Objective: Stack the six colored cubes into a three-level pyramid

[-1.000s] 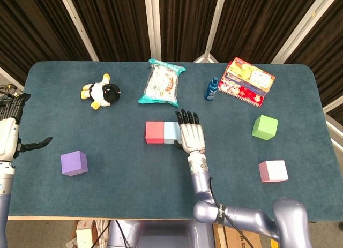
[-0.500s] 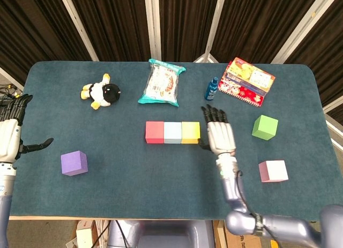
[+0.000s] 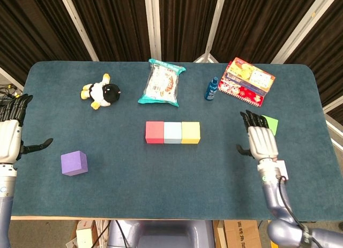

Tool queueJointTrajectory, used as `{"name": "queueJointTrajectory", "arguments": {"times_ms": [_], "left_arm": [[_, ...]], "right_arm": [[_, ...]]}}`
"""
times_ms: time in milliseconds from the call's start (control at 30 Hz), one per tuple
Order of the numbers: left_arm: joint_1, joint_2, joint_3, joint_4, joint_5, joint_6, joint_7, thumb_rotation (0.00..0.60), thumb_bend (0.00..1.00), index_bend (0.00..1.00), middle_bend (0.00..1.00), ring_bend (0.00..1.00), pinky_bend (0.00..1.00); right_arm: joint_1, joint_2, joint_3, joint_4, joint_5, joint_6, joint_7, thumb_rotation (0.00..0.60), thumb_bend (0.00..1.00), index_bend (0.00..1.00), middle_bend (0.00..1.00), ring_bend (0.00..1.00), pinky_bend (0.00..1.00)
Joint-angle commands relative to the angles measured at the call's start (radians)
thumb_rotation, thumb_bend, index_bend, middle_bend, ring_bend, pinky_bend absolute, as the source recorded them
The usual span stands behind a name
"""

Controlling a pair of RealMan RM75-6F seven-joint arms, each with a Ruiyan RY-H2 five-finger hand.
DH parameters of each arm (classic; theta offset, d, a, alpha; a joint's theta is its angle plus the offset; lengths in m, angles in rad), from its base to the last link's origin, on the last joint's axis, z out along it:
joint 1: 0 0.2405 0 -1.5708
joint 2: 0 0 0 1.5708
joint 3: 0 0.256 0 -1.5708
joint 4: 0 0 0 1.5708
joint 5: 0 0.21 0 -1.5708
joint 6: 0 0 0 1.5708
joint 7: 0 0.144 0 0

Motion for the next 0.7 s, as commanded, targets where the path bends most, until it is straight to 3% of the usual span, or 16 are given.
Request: {"name": "queueJointTrajectory", "arguments": {"times_ms": [33, 300, 700], "left_arm": [[0.0, 0.0, 0.001, -0.002, 0.002, 0.0, 0.001, 0.6, 0.12, 0.0, 0.02, 0.0, 0.04], [0.001, 0.001, 0.003, -0.006, 0.005, -0.006, -0.002, 0.6, 0.12, 0.0, 0.02, 0.0, 0.04], [0.007, 0.011, 0.004, -0.016, 0.016, -0.007, -0.014, 0.6, 0.12, 0.0, 0.02, 0.0, 0.04]], "right_arm": [[-0.041, 0.08, -0.056, -0.051, -0.035, -0.052, 0.041, 0.6, 0.31, 0.0, 0.0, 0.0, 0.0], [-0.084, 0.17, -0.156, -0.084, -0.054, -0.141, 0.091, 0.6, 0.31, 0.0, 0.0, 0.0, 0.0], [-0.095, 0.186, -0.226, -0.03, -0.081, -0.131, 0.062, 0.6, 0.31, 0.0, 0.0, 0.0, 0.0]]}}
